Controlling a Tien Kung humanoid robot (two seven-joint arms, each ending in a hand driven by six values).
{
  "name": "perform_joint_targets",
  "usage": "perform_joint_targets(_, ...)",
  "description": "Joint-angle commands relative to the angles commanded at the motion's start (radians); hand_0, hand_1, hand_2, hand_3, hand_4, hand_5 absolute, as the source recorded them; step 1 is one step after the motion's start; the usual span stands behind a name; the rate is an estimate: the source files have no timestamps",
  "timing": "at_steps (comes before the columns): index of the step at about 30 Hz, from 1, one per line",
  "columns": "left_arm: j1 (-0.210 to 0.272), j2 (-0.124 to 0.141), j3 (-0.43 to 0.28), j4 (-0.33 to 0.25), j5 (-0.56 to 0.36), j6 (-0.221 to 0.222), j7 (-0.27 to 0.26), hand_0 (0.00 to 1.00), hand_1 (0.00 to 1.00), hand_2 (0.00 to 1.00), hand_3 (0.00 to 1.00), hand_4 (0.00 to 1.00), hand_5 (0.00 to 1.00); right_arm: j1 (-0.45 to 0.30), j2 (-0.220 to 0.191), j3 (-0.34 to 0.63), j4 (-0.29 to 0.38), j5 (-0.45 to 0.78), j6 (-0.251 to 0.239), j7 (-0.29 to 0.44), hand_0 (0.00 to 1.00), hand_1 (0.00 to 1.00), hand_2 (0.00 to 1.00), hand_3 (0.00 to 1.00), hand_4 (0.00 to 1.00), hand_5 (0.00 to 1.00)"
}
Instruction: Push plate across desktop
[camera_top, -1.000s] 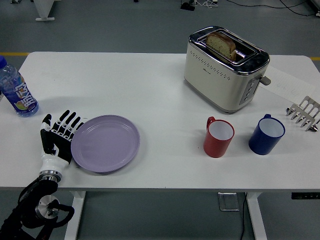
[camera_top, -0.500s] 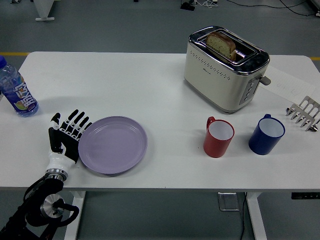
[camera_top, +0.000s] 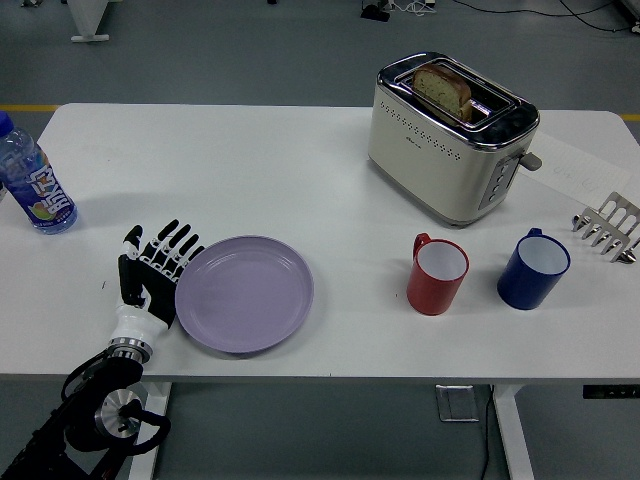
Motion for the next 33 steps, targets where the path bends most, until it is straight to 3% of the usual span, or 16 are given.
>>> perform_joint_targets(33,-0.050,0.000,0.139,0.012,-0.036,-0.001,-0.005,0.749,0.777,0.746,0.672,0.570,0.998,0.000,-0.005,0.007,-0.001,-0.016,0.006,0.001,0.577,0.517,0.609,0.564,0.226,0.531)
